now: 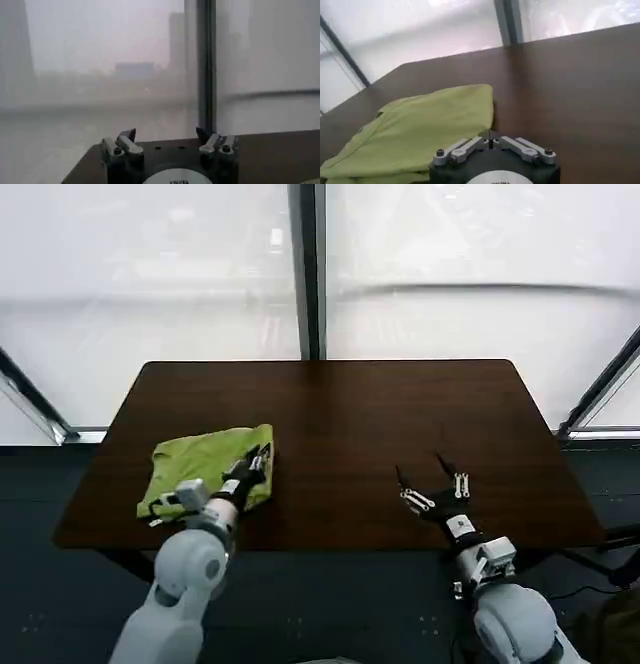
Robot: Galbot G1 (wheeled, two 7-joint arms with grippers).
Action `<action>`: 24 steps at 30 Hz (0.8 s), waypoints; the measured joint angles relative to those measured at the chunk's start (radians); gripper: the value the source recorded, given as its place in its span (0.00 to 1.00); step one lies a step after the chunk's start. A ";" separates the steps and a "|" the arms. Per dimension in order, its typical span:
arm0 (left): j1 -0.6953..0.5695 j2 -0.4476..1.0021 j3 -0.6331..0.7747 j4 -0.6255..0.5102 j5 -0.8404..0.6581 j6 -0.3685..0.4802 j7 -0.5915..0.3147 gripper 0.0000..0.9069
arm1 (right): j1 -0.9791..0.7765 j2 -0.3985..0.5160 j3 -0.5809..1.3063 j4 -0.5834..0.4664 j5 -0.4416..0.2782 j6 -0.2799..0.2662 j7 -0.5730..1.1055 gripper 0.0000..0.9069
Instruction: Fold and organize the clothes.
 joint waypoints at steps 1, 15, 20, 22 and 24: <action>-0.018 -0.021 0.046 -0.001 -0.012 -0.009 0.000 0.00 | -0.014 0.004 0.012 0.002 -0.005 0.000 0.000 0.97; -0.168 -0.297 0.504 0.169 0.163 -0.038 0.052 0.97 | -0.029 0.016 0.002 0.005 0.050 -0.113 -0.040 0.97; -0.128 -0.265 0.479 0.079 0.190 -0.051 0.108 0.97 | 0.097 0.017 -0.085 -0.025 0.210 -0.234 0.011 0.97; -0.108 -0.249 0.456 0.060 0.226 -0.077 0.123 0.97 | 0.158 0.029 -0.130 -0.042 0.282 -0.278 0.051 0.97; -0.091 -0.237 0.431 0.050 0.259 -0.098 0.124 0.97 | 0.220 0.040 -0.181 -0.058 0.339 -0.308 0.085 0.97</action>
